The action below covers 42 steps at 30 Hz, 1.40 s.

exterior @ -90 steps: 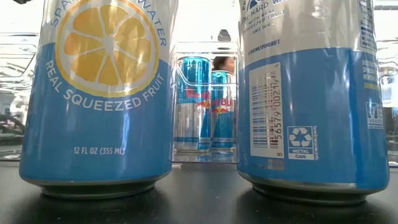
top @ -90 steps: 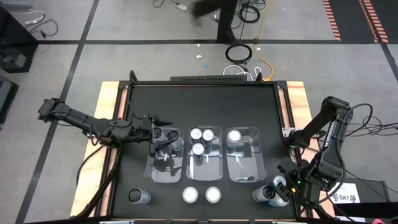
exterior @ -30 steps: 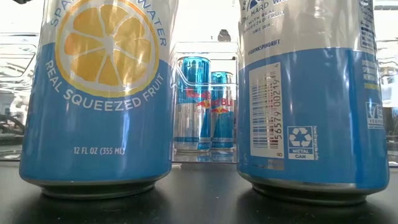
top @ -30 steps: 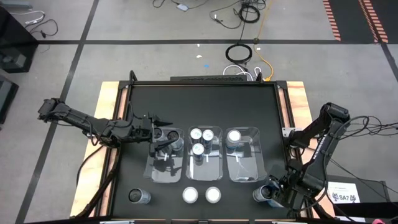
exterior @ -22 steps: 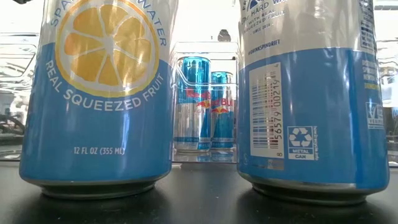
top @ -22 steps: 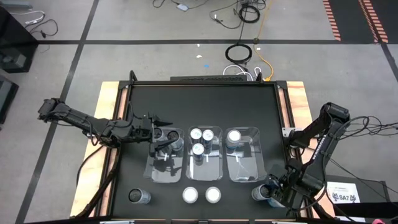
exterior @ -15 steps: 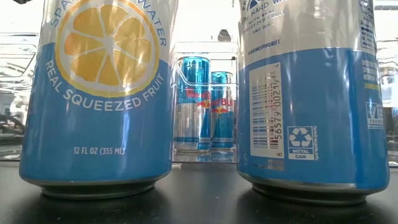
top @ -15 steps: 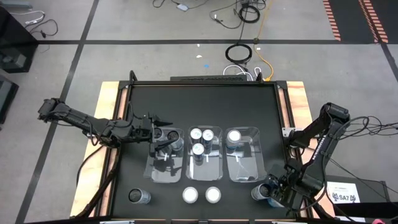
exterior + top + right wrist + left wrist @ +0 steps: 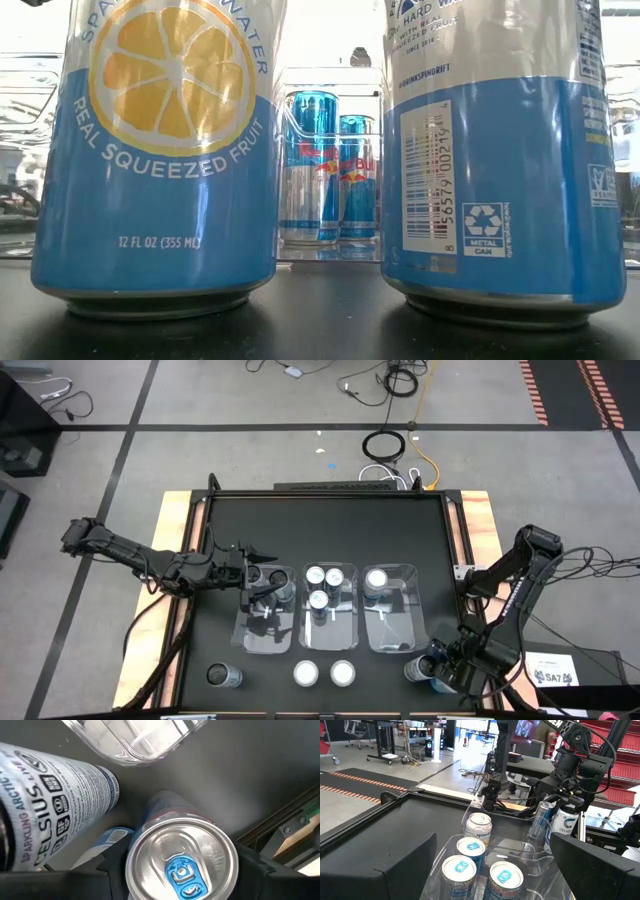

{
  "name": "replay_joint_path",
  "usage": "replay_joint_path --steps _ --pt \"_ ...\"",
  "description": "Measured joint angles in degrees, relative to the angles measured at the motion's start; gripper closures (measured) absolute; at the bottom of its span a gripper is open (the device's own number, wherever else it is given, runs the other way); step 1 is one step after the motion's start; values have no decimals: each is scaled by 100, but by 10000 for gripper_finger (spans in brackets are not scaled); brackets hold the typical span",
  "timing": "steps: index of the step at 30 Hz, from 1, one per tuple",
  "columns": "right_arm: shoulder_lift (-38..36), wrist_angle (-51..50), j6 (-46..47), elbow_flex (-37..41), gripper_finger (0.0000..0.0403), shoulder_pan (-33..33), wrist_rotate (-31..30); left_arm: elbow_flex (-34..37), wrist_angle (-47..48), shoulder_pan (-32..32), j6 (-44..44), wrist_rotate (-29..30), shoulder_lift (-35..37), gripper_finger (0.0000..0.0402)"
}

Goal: Sort soda cans
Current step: Put the blue soda can into the middle transparent bin

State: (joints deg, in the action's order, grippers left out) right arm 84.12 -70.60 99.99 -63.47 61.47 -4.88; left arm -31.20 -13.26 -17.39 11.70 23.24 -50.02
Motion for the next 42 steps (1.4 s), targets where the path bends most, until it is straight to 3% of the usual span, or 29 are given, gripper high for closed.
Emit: replay_joint_path --steps 7,13,21,30,42 --pt "9 -709 241 -389 175 5 277 0 0 0 0 0 0 4" --pt "9 -1967 472 -1131 173 0 206 0 0 0 -2 0 0 4" --pt "-440 -1938 1010 -1256 176 -2 -383 0 4 0 -7 0 0 4" --pt "-705 -1946 1247 -1256 174 0 -456 0 7 0 -42 0 0 4" --pt "-1040 -1954 1487 -1256 174 -4 -1083 0 51 0 -55 0 0 4"
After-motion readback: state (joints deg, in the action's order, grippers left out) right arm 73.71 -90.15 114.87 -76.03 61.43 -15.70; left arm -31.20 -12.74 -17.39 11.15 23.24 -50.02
